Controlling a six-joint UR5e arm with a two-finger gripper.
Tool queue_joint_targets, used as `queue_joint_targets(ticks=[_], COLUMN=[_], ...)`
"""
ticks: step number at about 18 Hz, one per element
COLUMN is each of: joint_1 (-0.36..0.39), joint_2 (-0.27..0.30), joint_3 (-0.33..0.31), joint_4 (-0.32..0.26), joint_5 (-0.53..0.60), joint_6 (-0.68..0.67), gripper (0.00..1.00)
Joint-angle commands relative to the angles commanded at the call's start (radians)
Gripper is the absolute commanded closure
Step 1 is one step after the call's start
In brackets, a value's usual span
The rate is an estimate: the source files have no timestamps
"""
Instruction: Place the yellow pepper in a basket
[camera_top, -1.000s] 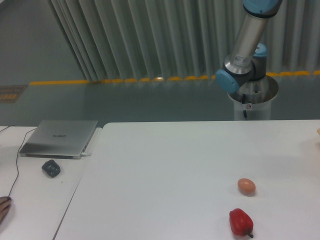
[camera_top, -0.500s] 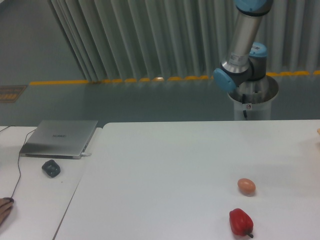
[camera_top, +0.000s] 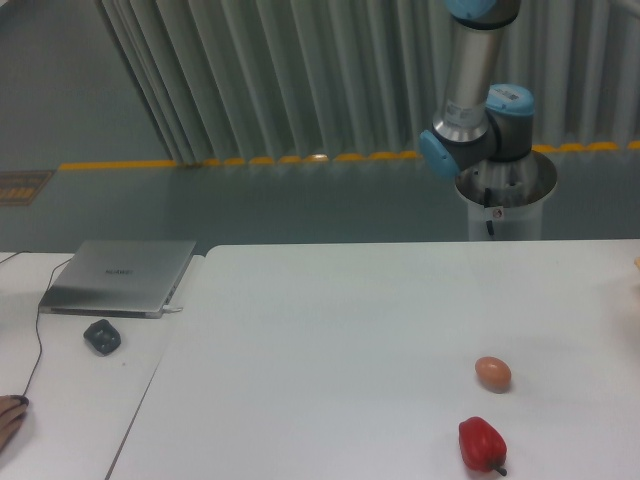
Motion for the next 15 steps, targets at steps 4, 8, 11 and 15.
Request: queue_joint_targets(ticks=[4, 8, 11, 15], joint_1=[-0.06, -0.138, -0.173, -0.183], joint_2=[0.014, 0.037, 0.032, 0.032], joint_3=[-0.017, -0.049, -0.049, -0.051], joint_4=[0.003, 0.012, 0.026, 0.028], joint_5=[0.002, 0.099, 0.126, 0.126], joint_6=[-0.106, -0.227, -0.261, -0.281], gripper=[0.0, 0.0, 0.0, 0.0])
